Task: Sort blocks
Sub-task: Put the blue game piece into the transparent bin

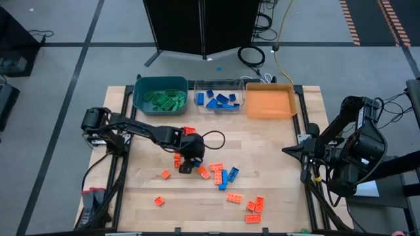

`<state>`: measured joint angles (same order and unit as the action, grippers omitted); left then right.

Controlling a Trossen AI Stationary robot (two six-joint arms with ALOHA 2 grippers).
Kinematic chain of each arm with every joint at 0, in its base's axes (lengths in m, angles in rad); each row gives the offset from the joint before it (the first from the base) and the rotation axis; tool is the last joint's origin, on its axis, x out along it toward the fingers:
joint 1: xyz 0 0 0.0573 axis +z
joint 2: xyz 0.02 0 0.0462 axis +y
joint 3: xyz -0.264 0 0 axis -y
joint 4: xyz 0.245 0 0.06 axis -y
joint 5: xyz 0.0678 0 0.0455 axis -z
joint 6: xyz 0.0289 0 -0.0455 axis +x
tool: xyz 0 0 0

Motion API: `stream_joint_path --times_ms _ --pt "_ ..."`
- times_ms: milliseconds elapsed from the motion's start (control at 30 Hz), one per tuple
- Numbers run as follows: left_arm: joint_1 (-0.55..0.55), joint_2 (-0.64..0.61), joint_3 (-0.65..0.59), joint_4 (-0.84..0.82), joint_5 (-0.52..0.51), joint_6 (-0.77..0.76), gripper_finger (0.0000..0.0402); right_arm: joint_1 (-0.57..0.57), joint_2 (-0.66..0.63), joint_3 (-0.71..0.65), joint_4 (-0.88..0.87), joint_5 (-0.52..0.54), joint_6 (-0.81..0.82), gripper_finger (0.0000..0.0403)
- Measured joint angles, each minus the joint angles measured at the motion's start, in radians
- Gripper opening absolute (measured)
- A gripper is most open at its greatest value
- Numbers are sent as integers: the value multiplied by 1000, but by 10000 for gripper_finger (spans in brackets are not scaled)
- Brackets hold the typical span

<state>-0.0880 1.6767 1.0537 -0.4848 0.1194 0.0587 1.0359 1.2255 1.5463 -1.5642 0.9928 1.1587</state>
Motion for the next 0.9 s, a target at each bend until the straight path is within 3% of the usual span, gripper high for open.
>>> stream_joint_path --times_ms 233,900 --pt "-13 21 -94 206 -44 -1 244 0 0 0 -2 4 1 0" --pt "-59 19 -248 331 -67 -68 244 0 0 0 -2 4 34 0"
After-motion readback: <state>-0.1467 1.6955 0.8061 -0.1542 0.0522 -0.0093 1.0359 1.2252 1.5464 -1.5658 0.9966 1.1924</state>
